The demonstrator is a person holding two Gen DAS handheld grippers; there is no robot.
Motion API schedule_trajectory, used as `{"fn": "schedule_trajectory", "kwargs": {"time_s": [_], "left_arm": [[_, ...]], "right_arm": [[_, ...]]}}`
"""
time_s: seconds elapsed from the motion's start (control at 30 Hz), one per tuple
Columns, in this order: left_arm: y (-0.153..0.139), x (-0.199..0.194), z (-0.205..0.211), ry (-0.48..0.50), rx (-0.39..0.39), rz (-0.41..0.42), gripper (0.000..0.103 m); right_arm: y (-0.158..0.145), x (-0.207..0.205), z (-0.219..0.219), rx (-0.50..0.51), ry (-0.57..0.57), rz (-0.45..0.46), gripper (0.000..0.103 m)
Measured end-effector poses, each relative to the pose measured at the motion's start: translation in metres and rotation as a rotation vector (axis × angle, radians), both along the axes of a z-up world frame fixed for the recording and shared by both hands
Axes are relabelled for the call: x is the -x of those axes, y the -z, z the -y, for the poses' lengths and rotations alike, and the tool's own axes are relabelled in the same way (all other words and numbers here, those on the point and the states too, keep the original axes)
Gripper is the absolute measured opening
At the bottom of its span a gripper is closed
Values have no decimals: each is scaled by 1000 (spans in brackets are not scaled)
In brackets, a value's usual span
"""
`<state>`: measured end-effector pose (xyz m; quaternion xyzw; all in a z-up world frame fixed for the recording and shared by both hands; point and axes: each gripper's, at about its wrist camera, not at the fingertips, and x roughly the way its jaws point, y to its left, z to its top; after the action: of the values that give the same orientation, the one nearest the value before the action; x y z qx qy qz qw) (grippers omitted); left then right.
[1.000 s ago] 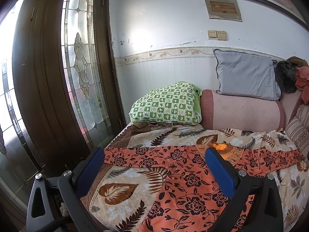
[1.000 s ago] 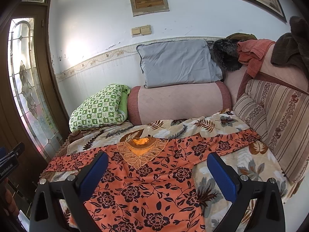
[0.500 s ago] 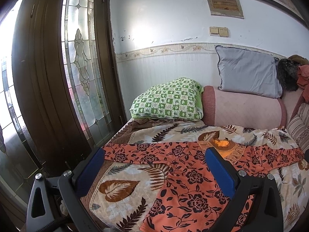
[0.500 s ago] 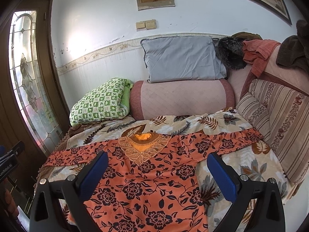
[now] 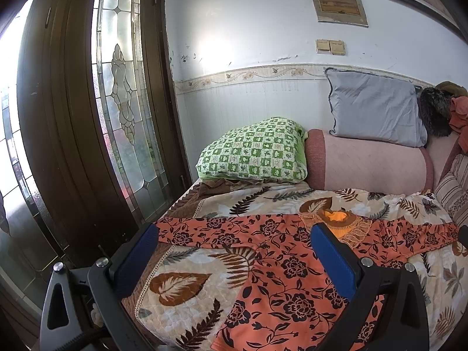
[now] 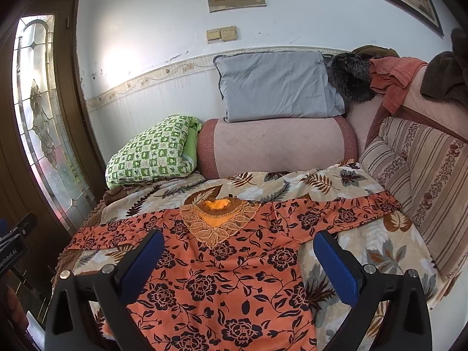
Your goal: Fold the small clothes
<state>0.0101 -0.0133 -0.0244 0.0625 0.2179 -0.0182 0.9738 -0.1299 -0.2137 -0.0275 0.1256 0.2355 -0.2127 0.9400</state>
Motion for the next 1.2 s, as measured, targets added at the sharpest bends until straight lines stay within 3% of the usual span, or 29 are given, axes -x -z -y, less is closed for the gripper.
{"fn": "schedule_trajectory", "kwargs": {"time_s": [1.2], "left_arm": [[6,-2,3,2,-12,-13,103]], "right_arm": [[5,-6,-1,-16,-11,-20,103]]}}
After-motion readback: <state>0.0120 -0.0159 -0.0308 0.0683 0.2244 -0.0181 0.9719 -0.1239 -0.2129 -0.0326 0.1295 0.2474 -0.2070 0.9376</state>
